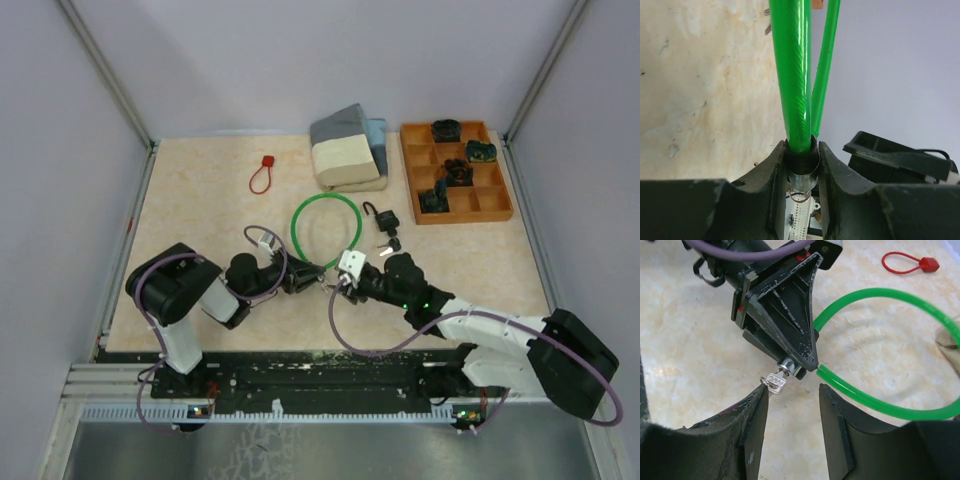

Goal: Unlock with the key
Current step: Unlock the lock.

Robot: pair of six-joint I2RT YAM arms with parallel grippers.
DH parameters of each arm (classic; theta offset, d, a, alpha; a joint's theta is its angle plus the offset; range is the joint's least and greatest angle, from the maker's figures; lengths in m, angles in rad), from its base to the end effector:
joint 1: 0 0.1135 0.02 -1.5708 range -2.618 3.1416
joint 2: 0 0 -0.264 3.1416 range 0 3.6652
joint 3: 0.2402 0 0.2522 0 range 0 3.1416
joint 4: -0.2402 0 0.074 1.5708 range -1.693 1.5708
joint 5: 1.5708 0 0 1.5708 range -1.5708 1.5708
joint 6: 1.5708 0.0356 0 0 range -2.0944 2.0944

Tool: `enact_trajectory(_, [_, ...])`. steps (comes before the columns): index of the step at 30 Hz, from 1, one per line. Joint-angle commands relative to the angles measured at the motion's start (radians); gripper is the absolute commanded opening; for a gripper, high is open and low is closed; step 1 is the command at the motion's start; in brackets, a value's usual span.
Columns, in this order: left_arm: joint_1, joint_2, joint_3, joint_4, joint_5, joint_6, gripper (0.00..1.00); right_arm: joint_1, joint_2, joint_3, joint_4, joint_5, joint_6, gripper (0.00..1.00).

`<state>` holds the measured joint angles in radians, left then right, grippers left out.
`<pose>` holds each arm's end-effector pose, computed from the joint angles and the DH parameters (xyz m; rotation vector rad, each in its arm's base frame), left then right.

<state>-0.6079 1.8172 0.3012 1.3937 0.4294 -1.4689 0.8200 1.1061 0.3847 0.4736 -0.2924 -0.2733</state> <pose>0.2077 -0.1625 0.1152 -0.4975 2.0334 -1.7942 0.1494 0.1752 0.2063 -1.1395 1.4659 0.6492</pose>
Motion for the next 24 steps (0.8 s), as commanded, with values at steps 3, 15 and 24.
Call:
enact_trajectory(3, [0.016,-0.077,0.01,-0.127,0.018,0.048,0.0,0.127,-0.021,-0.03,0.05,0.167,-0.379,0.44])
enact_trajectory(15, [0.024,-0.185,0.035,-0.309,-0.007,0.087,0.0,0.296,0.106,-0.033,0.134,0.371,-0.584,0.37])
enact_trajectory(24, [0.023,-0.216,0.038,-0.335,-0.017,0.088,0.0,0.342,0.231,-0.014,0.276,0.478,-0.624,0.29])
